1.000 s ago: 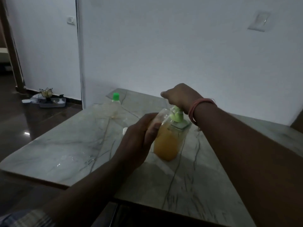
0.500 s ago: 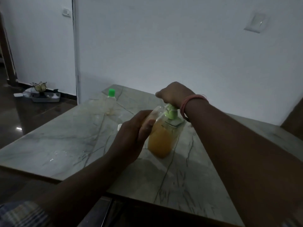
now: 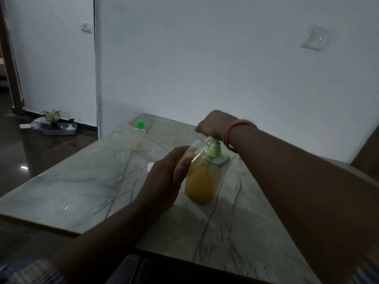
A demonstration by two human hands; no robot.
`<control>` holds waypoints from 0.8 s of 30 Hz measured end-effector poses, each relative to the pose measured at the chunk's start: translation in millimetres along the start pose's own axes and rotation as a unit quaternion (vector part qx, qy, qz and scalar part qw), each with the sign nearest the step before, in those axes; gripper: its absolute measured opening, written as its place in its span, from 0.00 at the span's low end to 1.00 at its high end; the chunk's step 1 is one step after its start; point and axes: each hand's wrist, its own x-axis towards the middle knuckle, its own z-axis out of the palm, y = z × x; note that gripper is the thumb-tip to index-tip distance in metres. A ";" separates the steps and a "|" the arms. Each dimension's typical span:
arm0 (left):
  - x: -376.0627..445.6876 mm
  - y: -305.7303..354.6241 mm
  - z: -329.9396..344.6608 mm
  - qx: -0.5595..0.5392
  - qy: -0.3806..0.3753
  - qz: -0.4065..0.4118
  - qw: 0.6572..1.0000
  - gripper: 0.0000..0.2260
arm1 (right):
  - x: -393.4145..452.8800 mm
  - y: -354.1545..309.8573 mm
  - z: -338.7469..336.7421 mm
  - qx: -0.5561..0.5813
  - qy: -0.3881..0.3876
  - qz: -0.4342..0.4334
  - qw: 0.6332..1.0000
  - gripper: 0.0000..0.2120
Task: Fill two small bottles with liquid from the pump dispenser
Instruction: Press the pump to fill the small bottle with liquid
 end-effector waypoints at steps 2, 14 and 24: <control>-0.3 -4.4 0.3 0.001 0.001 -0.002 1.000 0.18 | -0.6 0.8 3.0 0.026 0.010 -0.008 1.000 0.13; 2.4 -7.8 2.1 -0.007 0.007 0.001 1.000 0.16 | -3.3 9.7 1.8 0.102 -0.016 0.012 0.995 0.14; 1.0 -5.5 3.3 0.000 0.003 -0.003 1.000 0.17 | -6.5 3.3 -1.9 0.055 -0.013 -0.017 0.998 0.14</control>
